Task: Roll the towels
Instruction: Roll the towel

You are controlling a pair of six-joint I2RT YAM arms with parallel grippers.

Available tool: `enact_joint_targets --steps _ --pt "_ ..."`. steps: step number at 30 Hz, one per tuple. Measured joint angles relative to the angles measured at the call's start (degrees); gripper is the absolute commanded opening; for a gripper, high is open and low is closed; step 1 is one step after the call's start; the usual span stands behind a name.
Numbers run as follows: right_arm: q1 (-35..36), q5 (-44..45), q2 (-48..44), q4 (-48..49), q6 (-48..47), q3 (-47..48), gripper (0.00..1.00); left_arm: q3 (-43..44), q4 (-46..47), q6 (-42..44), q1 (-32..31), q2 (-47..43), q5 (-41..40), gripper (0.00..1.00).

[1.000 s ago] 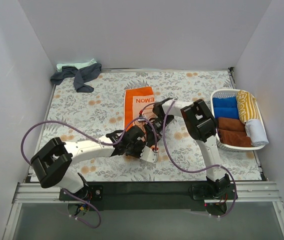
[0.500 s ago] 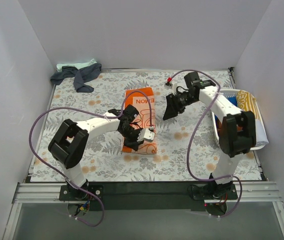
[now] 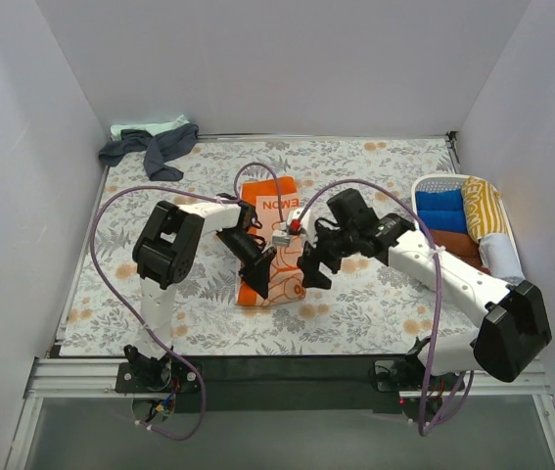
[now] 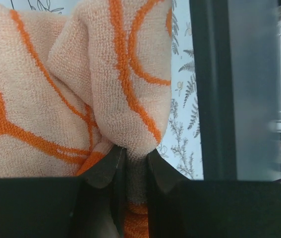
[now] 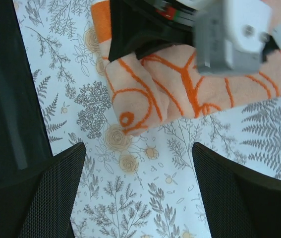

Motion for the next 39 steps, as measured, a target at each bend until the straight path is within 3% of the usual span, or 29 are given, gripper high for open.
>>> enact_joint_targets --steps 10,12,15,17,18,19,20,23,28,33,36,39 --pt "22.14 16.0 6.62 15.26 -8.81 -6.71 0.73 3.41 -9.9 0.72 1.66 6.82 4.15 0.0" --pt "24.13 16.2 9.09 17.2 -9.53 -8.24 0.62 3.48 -10.64 0.7 2.01 7.32 4.5 0.0" --pt "24.63 16.61 12.07 20.17 -10.75 -9.92 0.38 3.48 -11.3 0.39 2.38 7.72 4.57 0.01" --pt "24.17 17.2 13.03 22.34 -11.13 -9.92 0.13 3.41 -11.45 0.17 2.62 7.74 4.39 0.07" --pt "23.89 17.2 13.31 23.1 -11.32 -9.9 0.05 3.32 -11.47 0.02 2.71 7.74 4.37 0.1" --pt "23.74 17.05 13.77 23.54 -11.13 -9.86 0.01 3.23 -11.43 -0.13 2.84 7.72 4.37 0.19" --pt "23.69 16.87 14.1 23.78 -11.28 -9.73 0.01 2.89 -11.21 -0.31 3.1 7.48 4.35 0.28" --pt "22.56 14.88 15.34 22.64 -11.39 -8.11 0.01 0.85 -9.6 -0.72 4.39 5.55 4.76 0.36" --pt "18.56 7.5 18.99 18.47 -11.61 -3.02 0.01 -1.95 -5.42 0.09 10.25 -0.59 4.96 0.41" --pt "14.14 -1.16 24.22 10.32 -10.8 3.39 0.01 -3.04 -0.28 0.85 21.75 -8.17 5.35 0.46" --pt "12.26 -5.42 27.85 5.16 -9.49 7.63 0.01 -7.56 4.66 0.31 28.06 -16.83 4.94 0.47" --pt "10.75 -10.21 33.38 -0.63 -8.15 13.31 0.01 -14.69 10.03 -0.68 28.68 -27.63 3.15 0.51"
